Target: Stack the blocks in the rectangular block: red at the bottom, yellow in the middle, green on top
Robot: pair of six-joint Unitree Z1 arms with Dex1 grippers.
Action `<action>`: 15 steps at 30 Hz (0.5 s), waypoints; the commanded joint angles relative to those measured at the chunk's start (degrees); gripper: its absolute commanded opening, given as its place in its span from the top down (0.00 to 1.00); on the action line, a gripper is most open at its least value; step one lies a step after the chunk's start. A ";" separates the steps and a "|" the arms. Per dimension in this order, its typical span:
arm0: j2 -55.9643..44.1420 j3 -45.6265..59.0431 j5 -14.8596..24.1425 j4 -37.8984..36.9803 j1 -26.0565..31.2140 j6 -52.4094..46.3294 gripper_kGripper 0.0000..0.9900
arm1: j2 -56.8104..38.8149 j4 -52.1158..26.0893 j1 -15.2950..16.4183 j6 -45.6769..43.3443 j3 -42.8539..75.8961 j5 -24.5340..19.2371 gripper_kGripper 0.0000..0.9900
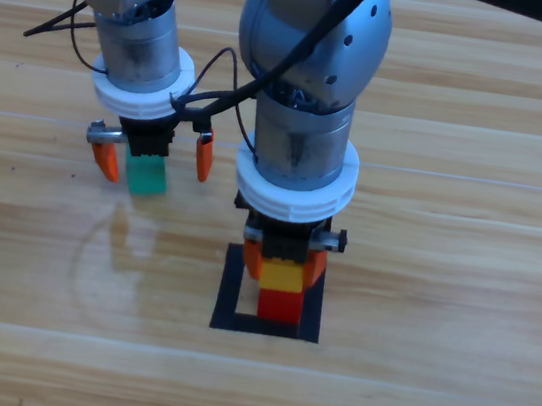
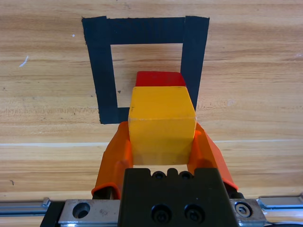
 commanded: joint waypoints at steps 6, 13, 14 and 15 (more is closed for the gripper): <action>3.21 -0.39 0.73 0.37 0.25 0.95 0.00 | 2.37 0.68 -1.10 -3.08 -2.43 1.93 0.00; 3.30 -0.83 0.73 0.54 0.16 1.12 0.01 | -10.20 0.68 -1.10 -2.11 -1.82 -7.82 0.00; 3.47 -1.27 0.73 0.81 0.16 1.21 0.01 | -12.39 0.68 -1.01 -2.11 -1.55 -9.58 0.00; 3.65 -1.62 0.73 0.98 0.16 1.21 0.01 | -14.06 0.68 -0.93 -2.11 -1.46 -10.55 0.00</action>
